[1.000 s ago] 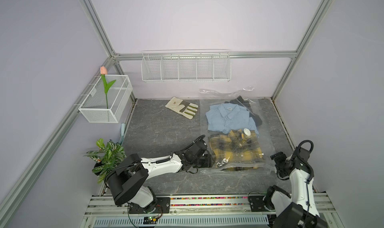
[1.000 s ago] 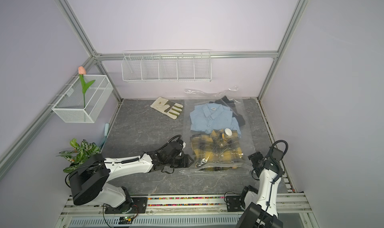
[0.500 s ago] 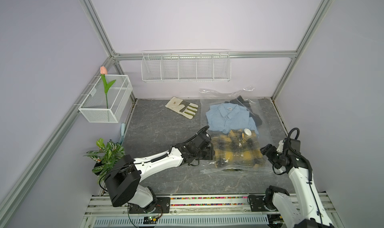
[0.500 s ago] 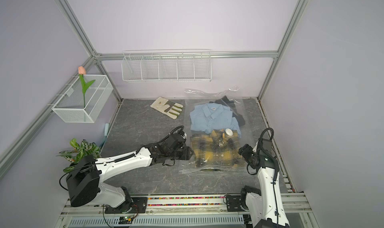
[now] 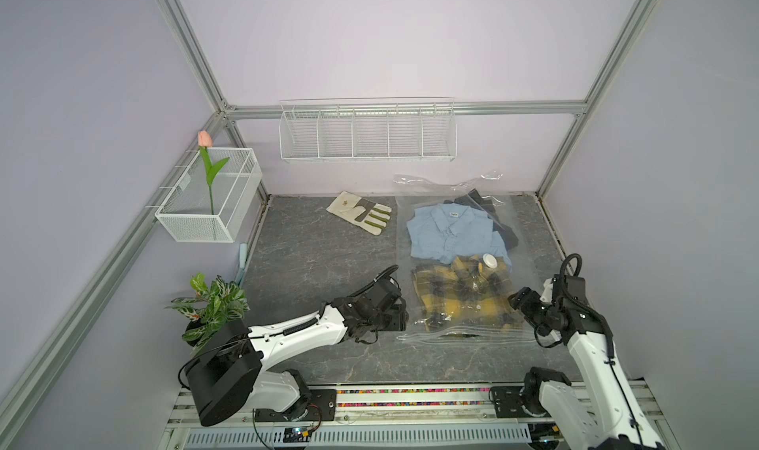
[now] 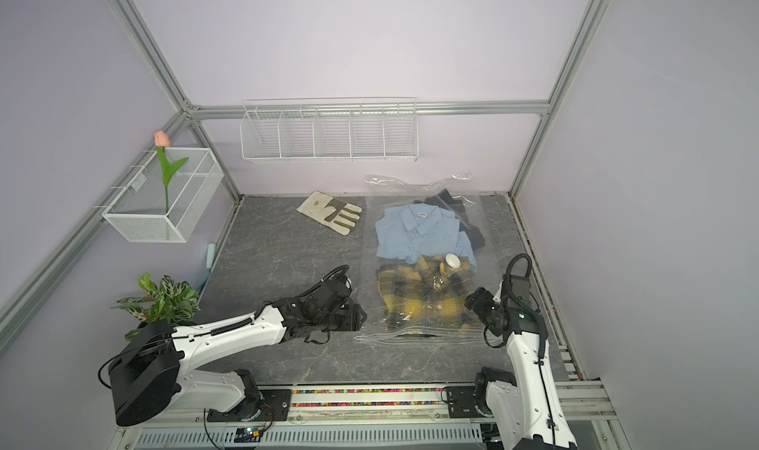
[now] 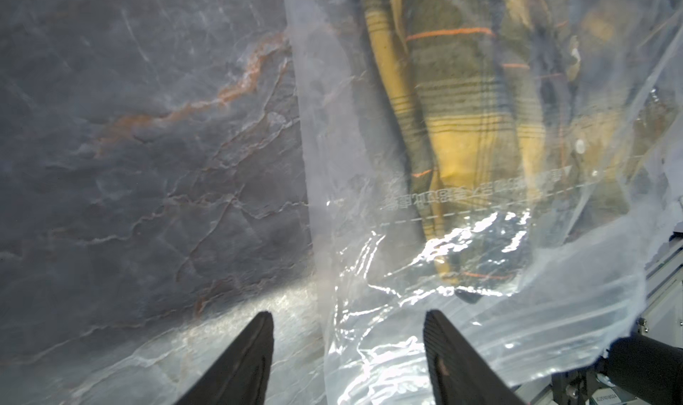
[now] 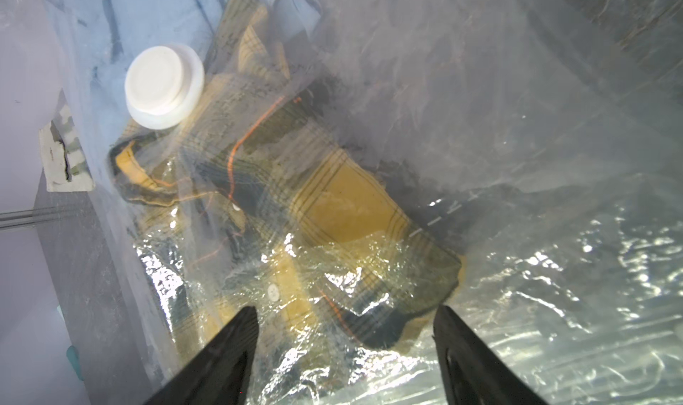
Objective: Place the folded shirt into the vacuum bag
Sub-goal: Adjust the vacuum bag at the center of the board.
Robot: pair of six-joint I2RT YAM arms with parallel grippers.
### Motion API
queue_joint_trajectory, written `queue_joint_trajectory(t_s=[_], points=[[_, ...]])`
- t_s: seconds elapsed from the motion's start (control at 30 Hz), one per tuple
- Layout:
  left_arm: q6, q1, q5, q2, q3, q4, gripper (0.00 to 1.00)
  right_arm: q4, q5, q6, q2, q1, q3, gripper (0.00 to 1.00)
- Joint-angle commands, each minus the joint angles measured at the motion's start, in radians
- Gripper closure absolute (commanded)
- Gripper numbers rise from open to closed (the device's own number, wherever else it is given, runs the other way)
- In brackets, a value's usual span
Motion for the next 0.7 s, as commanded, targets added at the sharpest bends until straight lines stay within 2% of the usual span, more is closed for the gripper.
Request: queue_joint_trajectory(t_s=[0.0, 0.1, 0.27, 0.37, 0.43, 0.5, 0.67], points=[[-0.096, 0.005, 0.101, 0.037, -0.050, 0.191, 0.34, 0.050, -0.026, 0.023, 0.019, 0.015, -0.017, 0.23], [-0.130, 0.003, 0.158, 0.100, -0.065, 0.303, 0.39, 0.089, -0.040, 0.027, 0.062, 0.020, -0.029, 0.23], [-0.129, 0.003, 0.151, 0.162, -0.065, 0.379, 0.49, 0.158, -0.048, 0.035, 0.135, 0.046, -0.029, 0.23], [-0.154, 0.003, 0.188, 0.178, -0.055, 0.445, 0.65, 0.201, -0.040, 0.046, 0.177, 0.069, -0.032, 0.23], [-0.167, 0.007, 0.188, 0.144, -0.053, 0.464, 0.85, 0.225, -0.036, 0.050, 0.208, 0.083, -0.034, 0.23], [-0.175, 0.020, 0.179, 0.101, -0.035, 0.425, 0.98, 0.257, -0.033, 0.067, 0.239, 0.103, -0.034, 0.24], [-0.135, 0.092, 0.128, -0.036, -0.009, 0.291, 1.00, 0.407, 0.012, 0.149, 0.349, 0.202, -0.037, 0.25]])
